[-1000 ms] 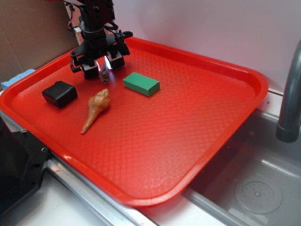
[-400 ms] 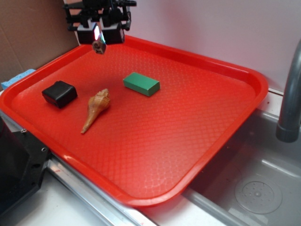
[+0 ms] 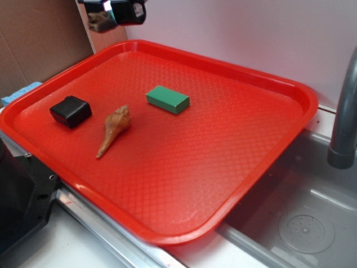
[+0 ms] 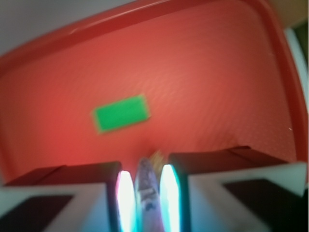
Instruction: Grab the wood chip.
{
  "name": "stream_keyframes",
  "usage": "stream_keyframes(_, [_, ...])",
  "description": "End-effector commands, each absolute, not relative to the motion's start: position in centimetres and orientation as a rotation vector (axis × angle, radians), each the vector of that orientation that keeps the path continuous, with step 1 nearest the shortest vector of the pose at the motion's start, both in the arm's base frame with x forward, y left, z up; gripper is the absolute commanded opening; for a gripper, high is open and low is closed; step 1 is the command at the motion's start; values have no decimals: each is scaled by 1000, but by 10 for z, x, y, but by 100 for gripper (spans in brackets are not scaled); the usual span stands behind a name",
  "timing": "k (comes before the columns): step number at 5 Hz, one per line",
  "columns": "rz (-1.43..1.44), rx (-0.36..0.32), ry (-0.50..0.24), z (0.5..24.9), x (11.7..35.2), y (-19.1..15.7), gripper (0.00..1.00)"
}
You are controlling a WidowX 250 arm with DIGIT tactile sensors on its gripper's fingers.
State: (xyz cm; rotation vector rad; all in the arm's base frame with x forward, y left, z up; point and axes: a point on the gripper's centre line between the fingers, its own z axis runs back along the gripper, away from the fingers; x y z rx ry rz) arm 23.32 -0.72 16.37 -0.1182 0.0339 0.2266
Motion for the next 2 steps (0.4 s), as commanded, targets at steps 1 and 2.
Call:
stream_keyframes(1, [172,-77,-143,220,212,1,0])
stream_keyframes(2, [257,-54,-118,219,218,10,0])
